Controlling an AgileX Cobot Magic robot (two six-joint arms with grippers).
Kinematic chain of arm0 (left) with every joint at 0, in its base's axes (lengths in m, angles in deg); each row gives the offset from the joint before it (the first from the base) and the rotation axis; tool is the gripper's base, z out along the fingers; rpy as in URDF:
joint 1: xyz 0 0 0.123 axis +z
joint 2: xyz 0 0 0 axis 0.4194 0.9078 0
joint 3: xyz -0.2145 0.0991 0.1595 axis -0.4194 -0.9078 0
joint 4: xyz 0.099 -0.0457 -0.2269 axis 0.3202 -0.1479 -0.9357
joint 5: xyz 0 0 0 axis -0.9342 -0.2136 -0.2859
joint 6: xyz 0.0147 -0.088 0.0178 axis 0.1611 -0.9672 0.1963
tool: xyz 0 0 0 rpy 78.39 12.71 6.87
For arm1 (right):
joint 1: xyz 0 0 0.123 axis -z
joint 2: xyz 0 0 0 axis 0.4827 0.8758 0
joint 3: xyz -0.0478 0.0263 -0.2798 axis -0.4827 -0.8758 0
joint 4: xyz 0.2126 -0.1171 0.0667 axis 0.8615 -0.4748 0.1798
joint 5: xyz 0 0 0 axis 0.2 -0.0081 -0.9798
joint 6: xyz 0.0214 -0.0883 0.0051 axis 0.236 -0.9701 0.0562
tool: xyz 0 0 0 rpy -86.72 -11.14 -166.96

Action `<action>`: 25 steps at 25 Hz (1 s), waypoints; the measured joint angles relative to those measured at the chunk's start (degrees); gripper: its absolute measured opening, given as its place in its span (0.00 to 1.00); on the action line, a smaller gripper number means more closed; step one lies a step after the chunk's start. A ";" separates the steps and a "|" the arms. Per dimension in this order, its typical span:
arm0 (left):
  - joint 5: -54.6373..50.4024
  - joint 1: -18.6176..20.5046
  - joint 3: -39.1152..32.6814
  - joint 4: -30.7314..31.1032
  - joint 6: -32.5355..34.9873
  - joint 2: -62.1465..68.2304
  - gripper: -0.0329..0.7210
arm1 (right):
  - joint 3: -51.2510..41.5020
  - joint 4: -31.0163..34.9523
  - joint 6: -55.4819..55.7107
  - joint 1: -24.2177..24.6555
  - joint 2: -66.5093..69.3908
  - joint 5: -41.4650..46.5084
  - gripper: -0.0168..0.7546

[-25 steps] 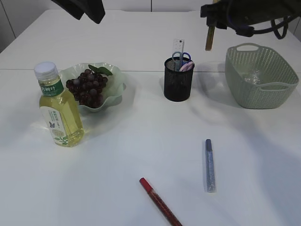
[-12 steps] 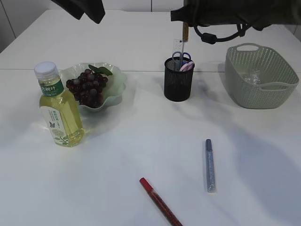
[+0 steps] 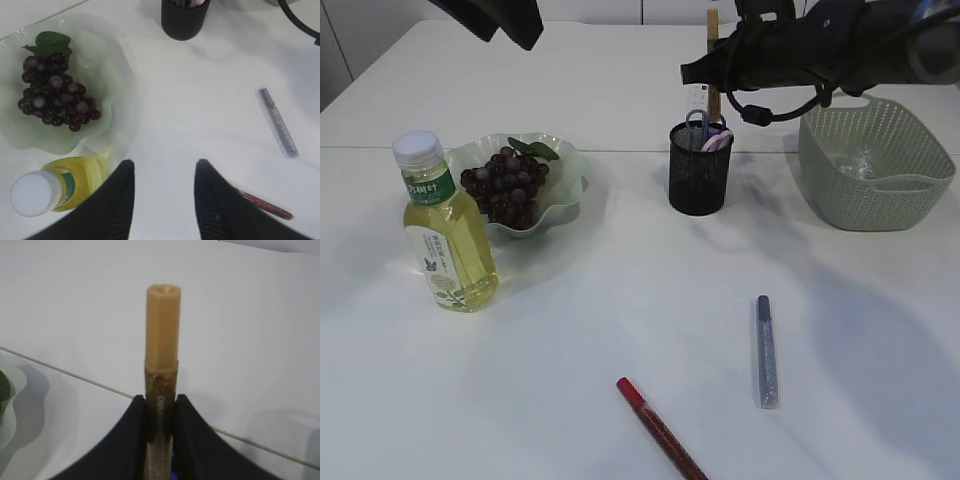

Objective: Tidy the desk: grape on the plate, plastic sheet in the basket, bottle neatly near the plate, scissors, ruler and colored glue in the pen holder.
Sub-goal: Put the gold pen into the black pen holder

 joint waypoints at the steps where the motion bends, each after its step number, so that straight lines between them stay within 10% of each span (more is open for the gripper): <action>1: 0.00 0.00 0.00 0.00 0.00 0.00 0.44 | 0.00 0.00 0.00 0.00 0.00 0.00 0.22; 25: 0.00 0.00 0.00 0.75 0.00 0.00 0.43 | 0.10 0.00 0.00 0.00 0.94 -1.26 0.22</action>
